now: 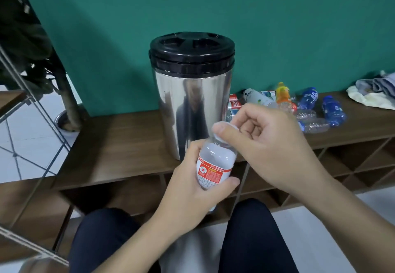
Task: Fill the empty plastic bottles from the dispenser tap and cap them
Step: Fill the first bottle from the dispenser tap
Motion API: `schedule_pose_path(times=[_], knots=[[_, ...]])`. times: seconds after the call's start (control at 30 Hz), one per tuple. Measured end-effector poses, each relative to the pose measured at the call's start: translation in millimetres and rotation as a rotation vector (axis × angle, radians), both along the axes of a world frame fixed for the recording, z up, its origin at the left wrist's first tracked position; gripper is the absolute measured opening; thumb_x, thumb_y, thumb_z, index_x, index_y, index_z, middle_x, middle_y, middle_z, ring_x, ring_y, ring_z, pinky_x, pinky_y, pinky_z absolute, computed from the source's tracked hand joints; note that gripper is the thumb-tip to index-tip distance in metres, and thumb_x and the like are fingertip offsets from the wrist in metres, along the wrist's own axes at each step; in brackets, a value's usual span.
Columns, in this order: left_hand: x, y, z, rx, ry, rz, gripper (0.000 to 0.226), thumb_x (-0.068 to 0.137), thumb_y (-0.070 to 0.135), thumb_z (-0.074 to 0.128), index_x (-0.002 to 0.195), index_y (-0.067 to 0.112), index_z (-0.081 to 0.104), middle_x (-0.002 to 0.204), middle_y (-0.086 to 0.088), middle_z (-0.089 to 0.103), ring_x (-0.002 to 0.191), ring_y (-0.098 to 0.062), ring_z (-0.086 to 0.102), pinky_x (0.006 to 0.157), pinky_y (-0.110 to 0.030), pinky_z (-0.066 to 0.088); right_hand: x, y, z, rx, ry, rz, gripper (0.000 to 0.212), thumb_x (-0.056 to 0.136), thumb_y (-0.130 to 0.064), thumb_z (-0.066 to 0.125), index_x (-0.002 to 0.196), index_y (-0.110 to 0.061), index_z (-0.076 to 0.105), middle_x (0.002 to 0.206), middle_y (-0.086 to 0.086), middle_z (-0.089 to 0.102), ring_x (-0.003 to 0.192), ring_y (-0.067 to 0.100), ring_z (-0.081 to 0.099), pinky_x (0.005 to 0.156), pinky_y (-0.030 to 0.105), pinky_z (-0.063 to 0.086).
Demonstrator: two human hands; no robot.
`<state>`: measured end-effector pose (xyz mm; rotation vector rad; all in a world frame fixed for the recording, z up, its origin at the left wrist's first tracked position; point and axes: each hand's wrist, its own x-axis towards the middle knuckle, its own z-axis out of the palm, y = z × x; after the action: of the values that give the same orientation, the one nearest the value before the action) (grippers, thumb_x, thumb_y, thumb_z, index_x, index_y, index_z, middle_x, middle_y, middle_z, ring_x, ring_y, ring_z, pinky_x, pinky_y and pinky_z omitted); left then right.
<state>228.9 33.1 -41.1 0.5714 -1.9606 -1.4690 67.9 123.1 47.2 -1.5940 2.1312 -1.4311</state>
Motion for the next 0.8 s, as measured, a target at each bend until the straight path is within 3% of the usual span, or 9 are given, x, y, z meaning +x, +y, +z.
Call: schedule_pose_path(times=[0.13,0.23,0.37,0.43,0.5,0.6,0.7,0.73,0.8], knots=[[6,0,-19,0.012,-0.024,0.035,0.046,0.085,0.03,0.09,0.121,0.033,0.062,0.1,0.005,0.077,0.086,-0.021,0.075,0.076,-0.045,0.063,11,-11,-10,0.114,0.185,-0.108,0.061,0.085,-0.074,0.077,0.068,-0.019,0.056,0.058,0.001,0.053,0.058,0.017,0.051,0.058,0.043,0.048],[7,-5,-31,0.027,-0.02,0.037,0.047,0.082,0.039,0.091,0.12,0.031,0.065,0.1,0.006,0.078,0.089,-0.018,0.076,0.077,-0.032,0.062,9,-18,-12,0.177,0.208,-0.082,0.056,0.09,-0.064,0.076,0.067,-0.018,0.055,0.062,-0.001,0.055,0.058,0.013,0.047,0.057,0.036,0.043],[7,-17,-50,0.109,0.021,-0.074,0.054,0.082,0.042,0.089,0.13,0.029,0.067,0.108,0.001,0.079,0.096,-0.023,0.077,0.085,-0.048,0.065,4,-25,-20,0.256,0.234,0.024,0.051,0.094,-0.063,0.071,0.072,-0.018,0.059,0.062,0.001,0.054,0.06,0.013,0.047,0.056,0.033,0.04],[9,-22,-59,0.176,0.067,-0.148,0.053,0.083,0.039,0.088,0.129,0.023,0.068,0.105,-0.003,0.078,0.093,-0.025,0.077,0.082,-0.043,0.063,1,-26,-24,0.277,0.228,0.14,0.042,0.097,-0.057,0.07,0.078,-0.021,0.064,0.066,-0.001,0.057,0.063,0.013,0.05,0.056,0.029,0.039],[13,-26,-67,0.269,0.115,-0.232,0.048,0.085,0.032,0.087,0.126,0.014,0.066,0.102,-0.017,0.075,0.088,-0.032,0.075,0.079,-0.044,0.062,-4,-25,-25,0.298,0.251,0.296,0.025,0.104,-0.047,0.069,0.089,-0.027,0.07,0.076,-0.004,0.059,0.072,0.016,0.054,0.064,0.026,0.042],[16,-27,-80,0.395,0.148,-0.347,0.051,0.086,0.025,0.085,0.125,0.0,0.062,0.102,-0.029,0.069,0.088,-0.036,0.072,0.08,-0.044,0.061,-15,-18,-31,0.319,0.327,0.448,0.014,0.111,-0.036,0.064,0.117,-0.029,0.074,0.096,-0.003,0.059,0.089,0.024,0.059,0.08,0.039,0.049],[13,-26,-92,0.324,0.125,-0.312,0.052,0.088,0.026,0.088,0.129,0.006,0.063,0.11,-0.028,0.07,0.096,-0.034,0.072,0.086,-0.054,0.06,-19,-11,-43,0.37,0.239,0.406,0.046,0.103,-0.052,0.069,0.146,-0.034,0.066,0.113,-0.007,0.063,0.093,0.024,0.065,0.079,0.031,0.055],[12,-26,-95,0.301,0.112,-0.294,0.052,0.088,0.025,0.089,0.129,0.008,0.063,0.11,-0.023,0.072,0.098,-0.032,0.072,0.088,-0.054,0.06,-18,-8,-48,0.366,0.198,0.348,0.055,0.097,-0.062,0.072,0.145,-0.035,0.066,0.111,-0.009,0.065,0.089,0.022,0.067,0.075,0.029,0.056],[9,-28,-102,0.262,0.059,-0.248,0.052,0.088,0.019,0.092,0.131,0.013,0.064,0.11,-0.01,0.075,0.099,-0.024,0.074,0.088,-0.046,0.062,-16,-7,-59,0.313,0.222,0.223,0.049,0.091,-0.074,0.071,0.117,-0.033,0.075,0.092,-0.008,0.068,0.077,0.018,0.065,0.067,0.027,0.052]])
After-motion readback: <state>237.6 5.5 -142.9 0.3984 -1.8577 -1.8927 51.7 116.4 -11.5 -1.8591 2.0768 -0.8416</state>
